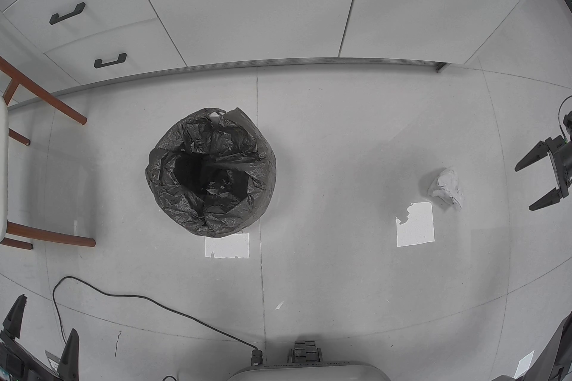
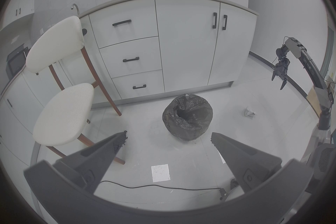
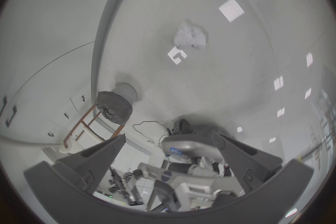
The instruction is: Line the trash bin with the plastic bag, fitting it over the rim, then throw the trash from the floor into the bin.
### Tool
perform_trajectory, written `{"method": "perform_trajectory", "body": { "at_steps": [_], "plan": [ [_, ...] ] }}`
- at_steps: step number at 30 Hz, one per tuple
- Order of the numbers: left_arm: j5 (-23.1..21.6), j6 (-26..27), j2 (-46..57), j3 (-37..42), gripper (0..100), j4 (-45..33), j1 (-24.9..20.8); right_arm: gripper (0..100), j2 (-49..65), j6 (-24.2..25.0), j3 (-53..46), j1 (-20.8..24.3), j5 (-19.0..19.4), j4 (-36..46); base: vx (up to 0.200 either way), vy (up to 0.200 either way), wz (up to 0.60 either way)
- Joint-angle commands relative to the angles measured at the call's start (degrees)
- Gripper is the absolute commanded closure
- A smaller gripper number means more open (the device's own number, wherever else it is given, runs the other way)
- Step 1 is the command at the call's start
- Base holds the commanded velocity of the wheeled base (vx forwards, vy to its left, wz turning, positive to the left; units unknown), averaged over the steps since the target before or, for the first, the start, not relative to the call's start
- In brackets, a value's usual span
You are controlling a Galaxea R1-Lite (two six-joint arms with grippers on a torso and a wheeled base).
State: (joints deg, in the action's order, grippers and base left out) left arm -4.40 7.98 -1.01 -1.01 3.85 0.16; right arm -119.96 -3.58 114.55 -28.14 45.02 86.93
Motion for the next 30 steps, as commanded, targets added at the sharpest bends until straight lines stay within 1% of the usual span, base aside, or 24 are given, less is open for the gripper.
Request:
{"method": "perform_trajectory", "body": {
  "at_steps": [1, 2, 3, 4, 5, 6, 7, 8, 9, 10, 11, 12, 14, 17, 18, 19, 21, 22, 23, 24, 26, 27, 28, 30],
  "plan": [
    [0.0, 0.0, 1.0, 1.0, 0, 0.0, 0.0, 0, 19.8, 2.6, 0.0, 11.7, -1.1, 3.1, 0.0, 0.0, 0.0],
    [0.0, -0.1, 1.0, 1.0, 0, 0.0, 0.0, 0, 22.8, -1.5, 0.0, 12.0, -2.1, 1.9, 0.0, 0.0, 0.0],
    [0.0, -0.1, 1.0, 1.0, 0, 0.0, 0.0, 0, 23.4, -2.2, 0.0, 12.1, -2.3, 1.7, 0.0, 0.0, 0.0],
    [0.1, -0.1, 1.0, 1.0, 0, 0.0, 0.0, 0, 29.8, -11.4, -11.5, 11.7, -4.1, -7.9, 0.0, 0.0, 0.0],
    [0.1, -0.1, 1.0, 1.0, 0, 0.0, 0.0, 0, 32.2, -13.1, -19.2, 11.3, -4.3, -14.9, 0.0, 0.0, 0.0],
    [0.1, -0.1, 1.0, 1.0, 0, 0.0, 0.0, 0, 34.5, -12.9, -26.2, 10.7, -4.4, -23.1, 0.0, 0.0, 0.0],
    [0.1, -0.2, 1.0, 1.0, 0, 0.0, 0.0, 0, 37.4, -11.8, -35.4, 10.2, -4.4, -35.5, 0.0, 0.0, 0.0],
    [0.1, -0.2, 1.0, 1.0, 0, 0.0, 0.0, 0, 39.0, -10.7, -41.9, 10.1, -4.5, -44.8, 0.0, 0.0, 0.0],
    [0.1, -0.2, 1.0, 1.0, 0, 0.0, 0.0, 0, 39.4, -10.3, -44.0, 10.2, -4.5, -48.0, 0.0, 0.0, 0.0],
    [0.3, -0.4, 1.0, 1.0, 0, 0.0, 0.0, 0, 40.6, -7.9, -54.8, 10.1, -4.6, -64.6, 0.0, 0.0, 0.0],
    [0.4, -0.5, 1.0, 1.0, 0, 0.0, 0.0, 0, 40.7, -5.6, -61.2, 10.1, -4.8, -75.6, 0.0, 0.0, 0.0],
    [0.4, -0.7, 1.0, 1.0, 0, 0.0, 0.0, 0, 40.5, -3.7, -64.6, 10.1, -4.8, -81.7, 0.0, 0.0, 0.0],
    [0.4, -0.8, 1.0, 1.0, 0, 0.0, 0.0, 0, 39.9, 2.8, -72.3, 10.0, -5.7, -96.5, 0.0, 0.0, 0.0],
    [0.4, -0.8, 1.0, 1.0, 0, 0.0, 0.0, 0, 37.5, 8.3, -76.7, 10.2, -8.9, -107.2, 0.0, 0.0, 0.0],
    [0.4, -0.8, 1.0, 1.0, 0, 0.0, 0.0, 0, 37.5, 8.3, -76.7, 10.2, -8.9, -107.2, 0.0, 0.0, 0.0],
    [0.4, -0.6, 1.0, 1.0, 0, 0.0, 0.0, 0, 34.9, 8.4, -77.7, 9.9, -10.7, -111.5, 0.0, 0.0, 0.0],
    [0.4, -0.5, 1.0, 1.0, 0, 0.0, 0.0, 0, 32.4, 8.0, -78.2, 9.9, -11.6, -114.3, 0.0, 0.0, 0.0],
    [0.4, -0.5, 1.0, 1.0, 0, 0.0, 0.0, 0, 30.2, 7.3, -78.3, 9.6, -12.2, -117.2, 0.0, 0.0, 0.0],
    [0.4, -0.4, 1.0, 1.0, 0, 0.0, 0.0, 0, 30.0, 7.3, -78.3, 9.6, -12.2, -117.4, 0.0, 0.0, 0.0],
    [0.3, -0.4, 1.0, 1.0, 0, 0.0, 0.0, 0, 28.5, 7.4, -78.6, 9.5, -12.3, -120.4, 0.0, 0.0, 0.0],
    [0.3, -0.3, 1.0, 1.0, 0, 0.0, 0.0, 0, 27.2, 7.0, -79.0, 9.1, -12.4, -122.3, 0.0, 0.0, 0.0],
    [0.3, -0.4, 1.0, 1.0, 0, 0.0, 0.0, 0, 25.6, 6.0, -79.8, 8.3, -12.5, -124.0, 0.0, 0.0, 0.0],
    [0.3, -0.3, 1.0, 1.0, 0, 0.0, 0.0, 0, 23.7, 4.0, -80.5, 7.5, -12.4, -125.9, 0.0, 0.0, 0.0],
    [0.3, -0.3, 1.0, 1.0, 0, 0.0, 0.0, 0, 22.3, 2.5, -80.9, 7.0, -12.5, -127.0, 0.0, 0.0, 0.0]
  ]
}}
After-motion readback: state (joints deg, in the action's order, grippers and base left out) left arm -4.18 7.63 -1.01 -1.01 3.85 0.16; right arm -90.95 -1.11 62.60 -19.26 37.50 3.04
